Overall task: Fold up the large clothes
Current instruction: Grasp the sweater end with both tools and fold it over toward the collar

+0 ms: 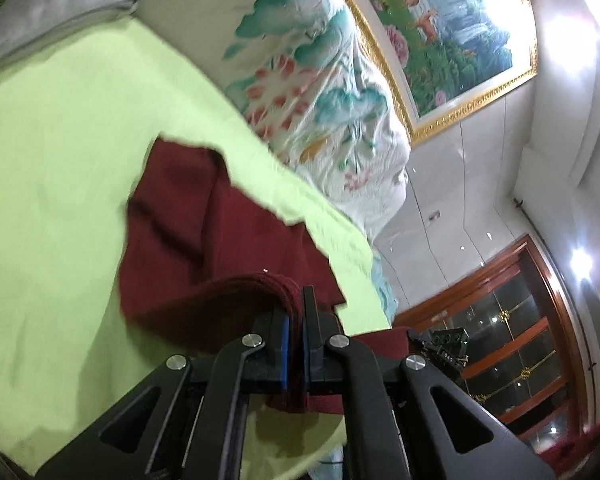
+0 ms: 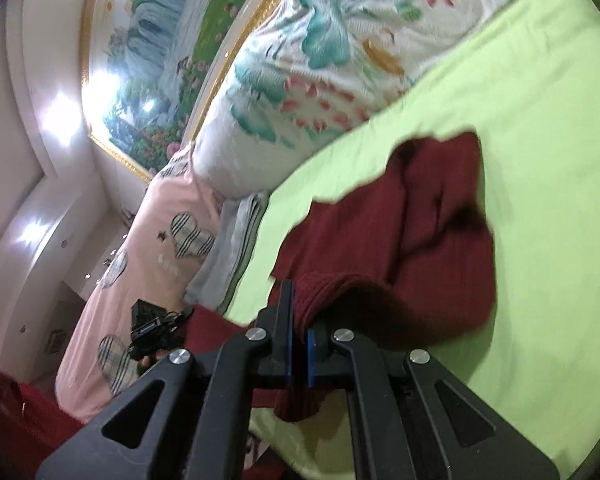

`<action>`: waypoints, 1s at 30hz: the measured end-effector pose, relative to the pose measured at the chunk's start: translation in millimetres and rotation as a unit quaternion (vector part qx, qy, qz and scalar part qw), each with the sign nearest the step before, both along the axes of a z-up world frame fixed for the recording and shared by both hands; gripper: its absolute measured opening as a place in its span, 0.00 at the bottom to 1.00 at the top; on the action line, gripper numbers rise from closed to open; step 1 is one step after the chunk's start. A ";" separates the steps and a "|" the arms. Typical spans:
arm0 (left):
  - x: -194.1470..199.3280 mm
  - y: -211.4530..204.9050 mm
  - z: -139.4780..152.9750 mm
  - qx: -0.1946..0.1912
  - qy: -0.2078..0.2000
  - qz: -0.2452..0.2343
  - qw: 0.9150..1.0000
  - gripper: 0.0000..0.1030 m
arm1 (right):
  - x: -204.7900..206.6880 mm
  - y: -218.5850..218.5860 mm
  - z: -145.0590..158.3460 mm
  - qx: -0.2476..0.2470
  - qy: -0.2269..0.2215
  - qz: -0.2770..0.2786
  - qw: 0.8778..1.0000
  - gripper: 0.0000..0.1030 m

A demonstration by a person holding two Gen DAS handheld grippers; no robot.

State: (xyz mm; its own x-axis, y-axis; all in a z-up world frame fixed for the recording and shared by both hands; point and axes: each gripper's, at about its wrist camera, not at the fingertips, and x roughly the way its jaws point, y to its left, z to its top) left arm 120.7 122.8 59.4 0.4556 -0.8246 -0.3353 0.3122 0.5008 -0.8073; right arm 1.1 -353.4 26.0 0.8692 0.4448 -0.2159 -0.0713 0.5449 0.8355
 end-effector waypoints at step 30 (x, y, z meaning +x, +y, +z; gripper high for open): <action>122.1 -79.9 -36.1 0.083 0.020 -0.006 0.996 0.34 | 127.3 -59.8 -30.4 -0.002 0.100 -0.066 0.993 0.45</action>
State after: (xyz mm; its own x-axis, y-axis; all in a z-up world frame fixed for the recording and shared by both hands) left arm 242.8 42.8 23.2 0.4302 -0.7612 -0.4853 0.2884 0.6253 -0.7251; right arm 128.5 -413.2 -4.4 0.8596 0.3277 -0.3920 0.1686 0.5423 0.8231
